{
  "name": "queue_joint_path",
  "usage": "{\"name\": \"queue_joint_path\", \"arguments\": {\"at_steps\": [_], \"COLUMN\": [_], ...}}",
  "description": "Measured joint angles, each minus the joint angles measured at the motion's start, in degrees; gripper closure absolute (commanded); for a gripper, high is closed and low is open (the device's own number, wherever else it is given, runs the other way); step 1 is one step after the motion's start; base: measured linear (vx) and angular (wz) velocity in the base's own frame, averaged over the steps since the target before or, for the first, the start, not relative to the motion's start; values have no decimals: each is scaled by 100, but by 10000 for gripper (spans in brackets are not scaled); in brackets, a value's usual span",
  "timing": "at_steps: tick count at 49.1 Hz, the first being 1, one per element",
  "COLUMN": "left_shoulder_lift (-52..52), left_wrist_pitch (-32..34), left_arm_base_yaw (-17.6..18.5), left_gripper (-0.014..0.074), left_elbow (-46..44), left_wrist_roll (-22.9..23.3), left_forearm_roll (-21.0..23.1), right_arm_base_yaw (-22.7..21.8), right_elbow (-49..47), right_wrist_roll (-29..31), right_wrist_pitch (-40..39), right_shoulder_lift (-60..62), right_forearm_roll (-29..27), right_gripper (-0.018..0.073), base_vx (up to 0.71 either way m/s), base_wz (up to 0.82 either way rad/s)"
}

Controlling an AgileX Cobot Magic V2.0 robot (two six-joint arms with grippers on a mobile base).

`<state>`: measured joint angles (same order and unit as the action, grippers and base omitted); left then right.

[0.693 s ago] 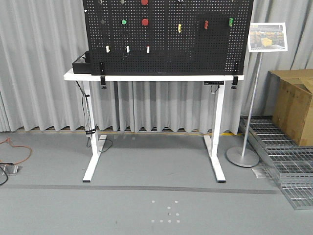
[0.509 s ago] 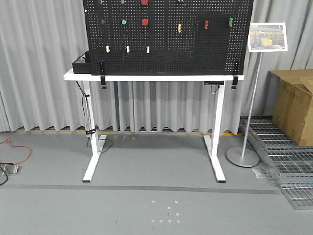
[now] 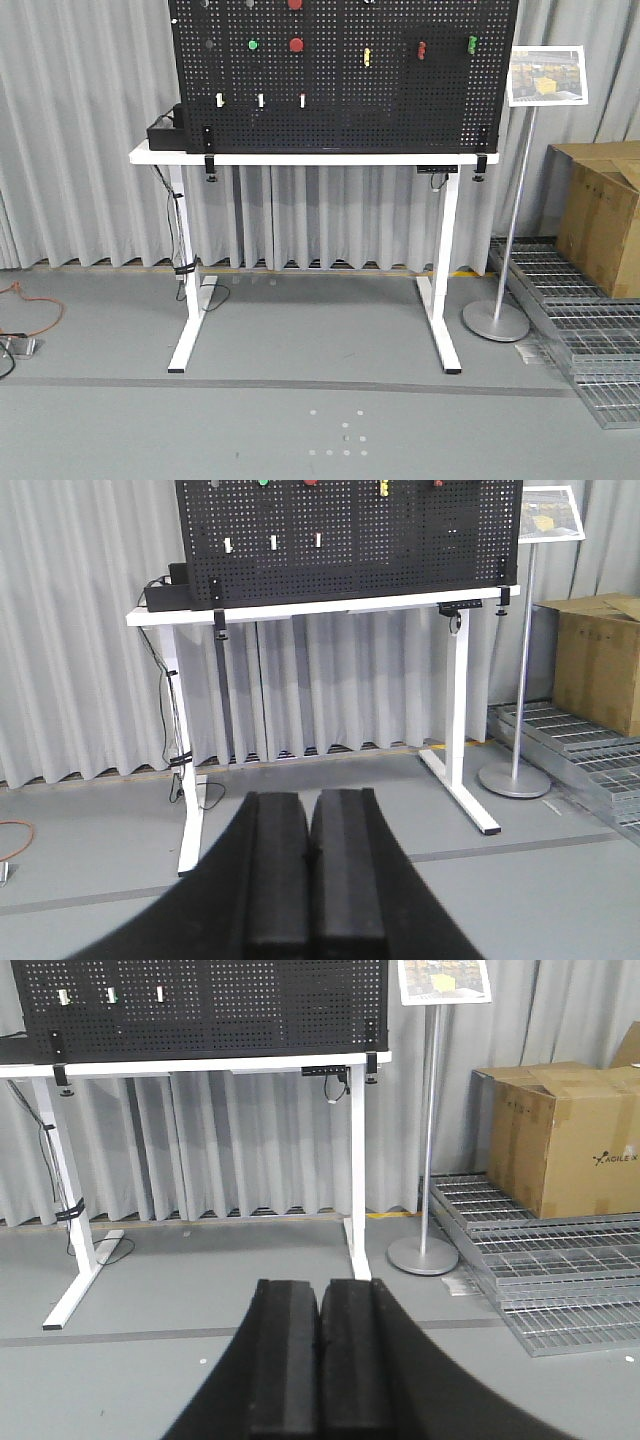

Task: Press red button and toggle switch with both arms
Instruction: 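Drive the base forward up to the black pegboard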

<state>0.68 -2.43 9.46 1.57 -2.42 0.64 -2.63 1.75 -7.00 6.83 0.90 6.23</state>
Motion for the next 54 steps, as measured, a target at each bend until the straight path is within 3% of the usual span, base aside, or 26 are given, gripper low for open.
{"name": "queue_joint_path", "arguments": {"at_steps": [25, 54], "left_shoulder_lift": [0, 0], "left_wrist_pitch": [0, 0], "left_arm_base_yaw": [0, 0], "left_gripper": [595, 595], "left_elbow": [0, 0], "left_wrist_roll": [0, 0], "left_forearm_roll": [0, 0], "right_arm_base_yaw": [0, 0], "right_elbow": [0, 0], "right_wrist_roll": [0, 0], "right_wrist_pitch": [4, 4], "right_shoulder_lift": [0, 0], "right_forearm_roll": [0, 0], "right_gripper": [562, 562], "base_vx": [19, 44], "base_wz": [-4, 1]}}
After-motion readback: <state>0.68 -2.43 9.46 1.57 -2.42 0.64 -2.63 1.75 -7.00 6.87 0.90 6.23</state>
